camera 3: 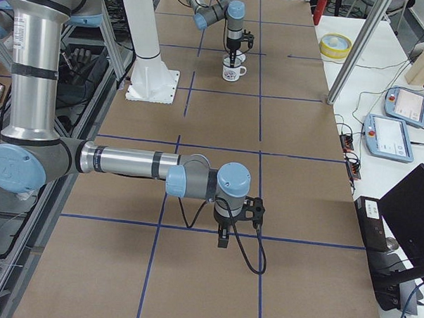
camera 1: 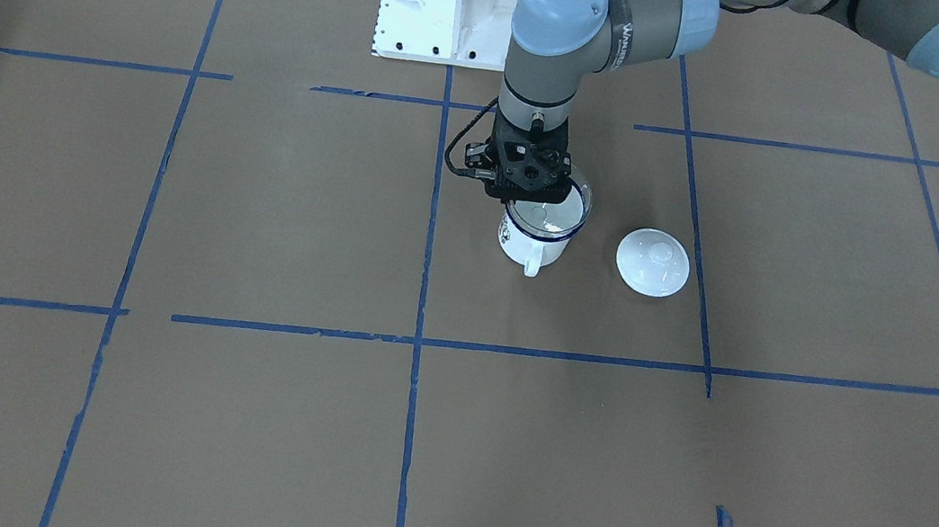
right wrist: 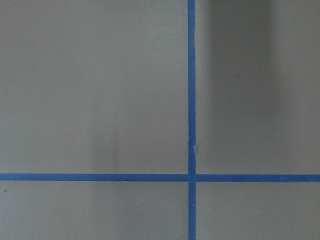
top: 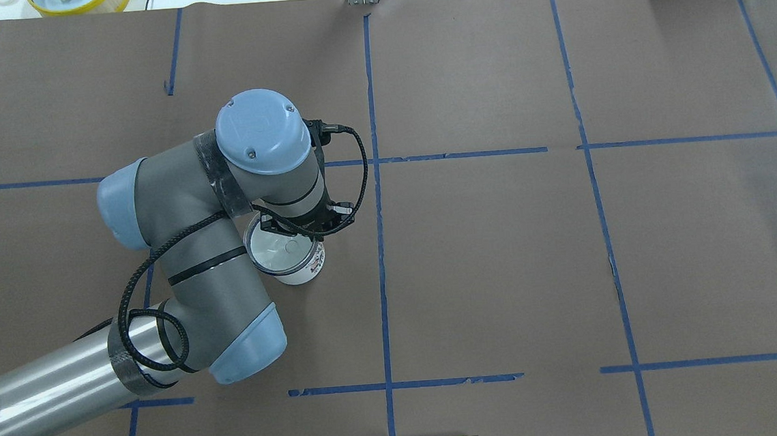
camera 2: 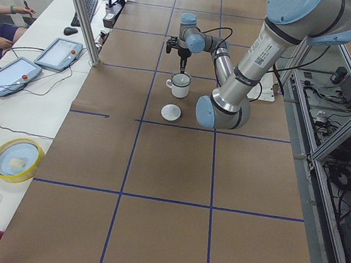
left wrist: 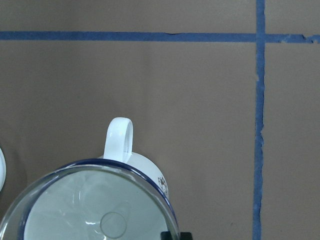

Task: Remove funnel from cup
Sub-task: 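Lift the glass funnel up out of the white mug with the left gripper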

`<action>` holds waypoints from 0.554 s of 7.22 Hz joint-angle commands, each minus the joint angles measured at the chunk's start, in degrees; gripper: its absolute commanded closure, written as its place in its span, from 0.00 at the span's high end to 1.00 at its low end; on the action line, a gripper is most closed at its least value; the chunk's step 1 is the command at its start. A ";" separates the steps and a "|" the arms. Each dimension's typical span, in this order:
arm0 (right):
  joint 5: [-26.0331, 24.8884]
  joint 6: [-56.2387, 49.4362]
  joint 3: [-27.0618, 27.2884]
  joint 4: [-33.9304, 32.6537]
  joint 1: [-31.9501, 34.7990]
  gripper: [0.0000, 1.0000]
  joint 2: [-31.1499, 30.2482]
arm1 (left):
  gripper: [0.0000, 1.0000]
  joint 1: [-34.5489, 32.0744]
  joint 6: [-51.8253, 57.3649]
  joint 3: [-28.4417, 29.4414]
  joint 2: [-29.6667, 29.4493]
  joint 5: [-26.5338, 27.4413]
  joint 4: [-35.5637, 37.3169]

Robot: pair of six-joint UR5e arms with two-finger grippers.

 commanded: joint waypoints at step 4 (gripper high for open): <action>0.00 0.00 0.03 0.00 0.00 1.00 0.00 | 0.00 0.00 -0.21 -7.60 -2.66 0.16 11.95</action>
